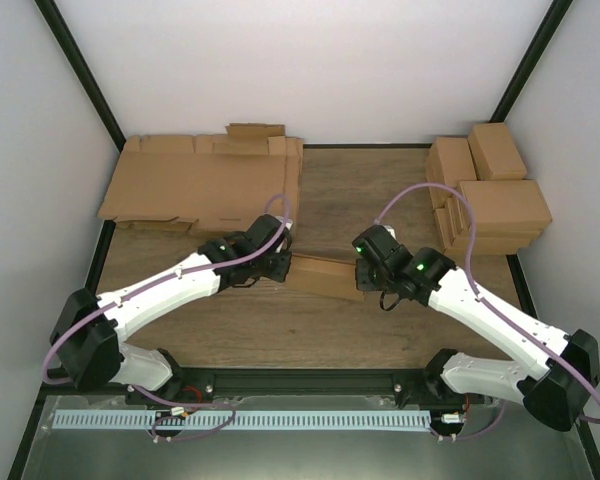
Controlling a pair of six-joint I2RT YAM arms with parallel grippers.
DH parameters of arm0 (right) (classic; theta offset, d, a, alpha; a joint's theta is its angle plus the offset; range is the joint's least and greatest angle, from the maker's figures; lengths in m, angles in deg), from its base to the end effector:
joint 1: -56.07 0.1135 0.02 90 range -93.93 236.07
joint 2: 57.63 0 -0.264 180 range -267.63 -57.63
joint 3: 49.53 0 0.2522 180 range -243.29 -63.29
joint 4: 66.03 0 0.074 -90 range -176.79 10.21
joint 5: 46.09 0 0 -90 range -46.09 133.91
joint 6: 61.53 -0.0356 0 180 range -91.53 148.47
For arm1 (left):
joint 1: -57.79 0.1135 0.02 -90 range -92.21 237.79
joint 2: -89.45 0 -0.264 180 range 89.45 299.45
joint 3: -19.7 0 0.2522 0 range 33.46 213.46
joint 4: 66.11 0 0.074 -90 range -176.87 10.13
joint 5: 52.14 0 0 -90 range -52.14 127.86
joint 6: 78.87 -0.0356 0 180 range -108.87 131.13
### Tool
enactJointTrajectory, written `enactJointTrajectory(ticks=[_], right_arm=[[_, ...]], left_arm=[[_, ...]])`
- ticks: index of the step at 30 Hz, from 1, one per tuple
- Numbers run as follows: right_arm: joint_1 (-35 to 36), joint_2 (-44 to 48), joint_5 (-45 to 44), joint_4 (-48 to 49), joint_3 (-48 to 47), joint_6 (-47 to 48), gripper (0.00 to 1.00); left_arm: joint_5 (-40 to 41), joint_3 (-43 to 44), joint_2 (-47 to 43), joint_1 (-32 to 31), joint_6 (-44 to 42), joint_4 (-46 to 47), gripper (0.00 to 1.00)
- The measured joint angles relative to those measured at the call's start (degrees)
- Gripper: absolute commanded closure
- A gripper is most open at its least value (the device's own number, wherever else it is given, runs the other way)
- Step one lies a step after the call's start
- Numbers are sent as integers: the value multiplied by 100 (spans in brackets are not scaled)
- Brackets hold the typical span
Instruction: Fold the paper box
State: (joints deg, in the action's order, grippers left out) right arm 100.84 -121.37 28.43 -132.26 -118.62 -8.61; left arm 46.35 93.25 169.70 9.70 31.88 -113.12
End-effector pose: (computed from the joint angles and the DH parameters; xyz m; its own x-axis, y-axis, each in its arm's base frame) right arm 0.1537 0.1390 0.2792 -0.8484 -0.0232 -0.5288 -0.0940 0.9898 0.1074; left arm 0.1979 -0.2126 0.2562 -0.7436 0.3038 -0.5956 0.4430 0.8911 -0.0984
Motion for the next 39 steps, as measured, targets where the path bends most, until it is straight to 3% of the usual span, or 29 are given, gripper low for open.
enactJointTrajectory(ticks=[18,39], right_arm=[[0,-492,627,422,-267,72,99],[-72,-1257,1008,-232,-979,-66,99]], left_arm=[[457,-26,-752,101,-37,-623,96],[280,-107,-549,234,-15,-820,96]])
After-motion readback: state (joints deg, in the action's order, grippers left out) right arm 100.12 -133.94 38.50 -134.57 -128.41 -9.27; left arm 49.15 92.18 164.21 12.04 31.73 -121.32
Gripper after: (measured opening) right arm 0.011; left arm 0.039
